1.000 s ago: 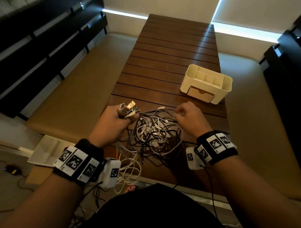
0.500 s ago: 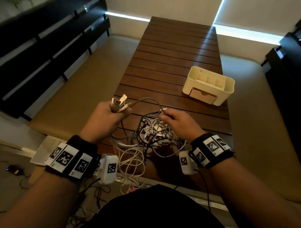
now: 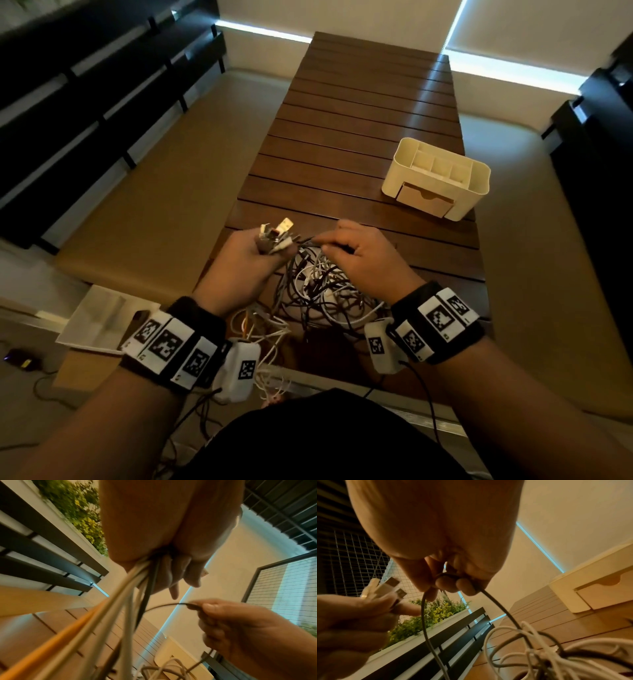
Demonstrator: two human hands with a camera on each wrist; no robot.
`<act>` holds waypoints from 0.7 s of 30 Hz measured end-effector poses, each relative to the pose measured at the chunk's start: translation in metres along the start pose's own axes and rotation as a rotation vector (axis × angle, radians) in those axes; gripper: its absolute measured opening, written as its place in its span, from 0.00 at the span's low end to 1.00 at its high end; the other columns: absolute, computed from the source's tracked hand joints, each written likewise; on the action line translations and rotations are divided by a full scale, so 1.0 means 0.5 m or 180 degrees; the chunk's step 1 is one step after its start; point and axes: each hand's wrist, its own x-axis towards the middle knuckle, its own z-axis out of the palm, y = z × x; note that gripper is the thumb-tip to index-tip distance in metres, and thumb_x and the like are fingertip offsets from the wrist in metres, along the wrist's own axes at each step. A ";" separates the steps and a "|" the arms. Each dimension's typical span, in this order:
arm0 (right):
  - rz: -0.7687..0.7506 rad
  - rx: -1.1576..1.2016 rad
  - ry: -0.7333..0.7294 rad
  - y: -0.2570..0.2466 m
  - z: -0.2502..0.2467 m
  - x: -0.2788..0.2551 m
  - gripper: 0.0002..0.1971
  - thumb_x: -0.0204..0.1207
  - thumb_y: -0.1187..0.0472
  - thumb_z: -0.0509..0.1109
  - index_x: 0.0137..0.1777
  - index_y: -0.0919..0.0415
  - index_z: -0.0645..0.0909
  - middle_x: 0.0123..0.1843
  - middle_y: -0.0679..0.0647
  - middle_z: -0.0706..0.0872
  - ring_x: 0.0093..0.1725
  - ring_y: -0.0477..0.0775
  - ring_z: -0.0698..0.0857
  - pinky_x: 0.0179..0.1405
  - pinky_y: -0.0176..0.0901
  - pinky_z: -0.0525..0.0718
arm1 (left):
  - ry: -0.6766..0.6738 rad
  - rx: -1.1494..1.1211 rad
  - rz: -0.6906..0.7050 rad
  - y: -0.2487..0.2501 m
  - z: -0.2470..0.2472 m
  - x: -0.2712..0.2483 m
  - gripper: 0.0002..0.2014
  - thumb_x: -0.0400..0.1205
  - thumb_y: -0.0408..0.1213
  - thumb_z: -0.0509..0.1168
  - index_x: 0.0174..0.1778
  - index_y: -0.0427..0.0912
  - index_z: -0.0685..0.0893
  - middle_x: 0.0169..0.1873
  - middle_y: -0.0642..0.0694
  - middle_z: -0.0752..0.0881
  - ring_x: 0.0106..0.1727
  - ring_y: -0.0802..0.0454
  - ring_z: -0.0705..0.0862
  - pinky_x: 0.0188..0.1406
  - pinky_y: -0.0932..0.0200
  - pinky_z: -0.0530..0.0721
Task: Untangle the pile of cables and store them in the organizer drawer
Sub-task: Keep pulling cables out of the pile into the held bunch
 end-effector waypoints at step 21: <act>0.0240 -0.0292 0.0014 0.050 0.001 0.000 0.07 0.84 0.57 0.69 0.53 0.56 0.88 0.46 0.44 0.82 0.46 0.40 0.79 0.47 0.35 0.78 | 0.0255 -0.0407 -0.0238 0.001 0.018 0.002 0.08 0.78 0.39 0.75 0.52 0.46 0.86 0.25 0.63 0.85 0.25 0.69 0.80 0.27 0.69 0.74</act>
